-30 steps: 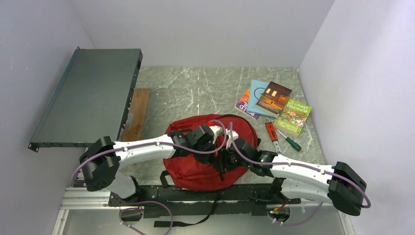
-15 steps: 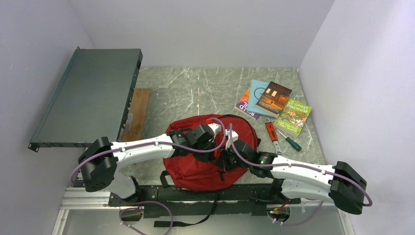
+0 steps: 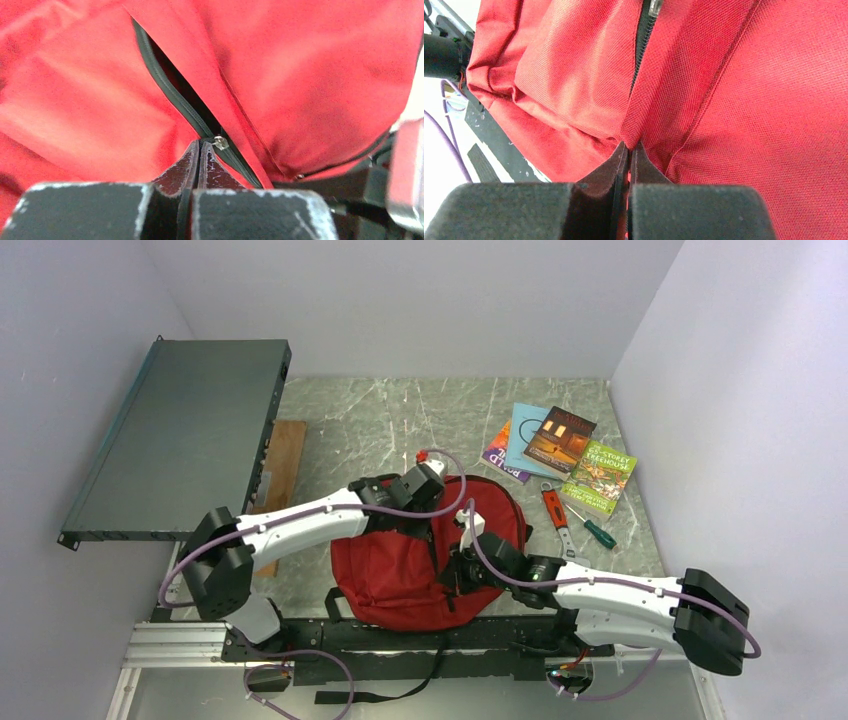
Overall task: Pack the student bag
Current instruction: Zip the student bag at the center of the board, then unzip the student bag at the center of the board.
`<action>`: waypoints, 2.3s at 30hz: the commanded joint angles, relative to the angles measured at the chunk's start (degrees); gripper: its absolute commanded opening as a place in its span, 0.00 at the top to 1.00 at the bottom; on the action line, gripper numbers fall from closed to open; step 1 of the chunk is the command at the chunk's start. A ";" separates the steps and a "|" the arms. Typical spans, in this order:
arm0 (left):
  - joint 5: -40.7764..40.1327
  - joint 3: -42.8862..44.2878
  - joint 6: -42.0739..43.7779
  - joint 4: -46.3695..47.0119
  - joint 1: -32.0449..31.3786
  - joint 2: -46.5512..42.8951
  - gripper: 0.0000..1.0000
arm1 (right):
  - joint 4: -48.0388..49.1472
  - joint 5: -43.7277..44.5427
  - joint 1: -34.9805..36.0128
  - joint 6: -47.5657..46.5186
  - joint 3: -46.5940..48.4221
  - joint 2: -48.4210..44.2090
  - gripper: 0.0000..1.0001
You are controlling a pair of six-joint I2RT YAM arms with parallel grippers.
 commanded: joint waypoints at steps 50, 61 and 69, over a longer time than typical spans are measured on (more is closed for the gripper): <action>28.07 -1.44 5.95 6.12 15.89 -10.97 0.00 | -31.91 -2.82 -40.13 -9.73 18.47 -2.96 0.46; 18.91 -3.00 3.44 8.96 5.92 1.70 0.15 | -37.13 -8.88 -30.91 -5.43 19.23 -3.91 0.40; 14.87 -3.53 4.77 9.65 6.53 5.64 0.67 | -28.43 -10.64 -12.00 5.45 12.02 -2.81 0.46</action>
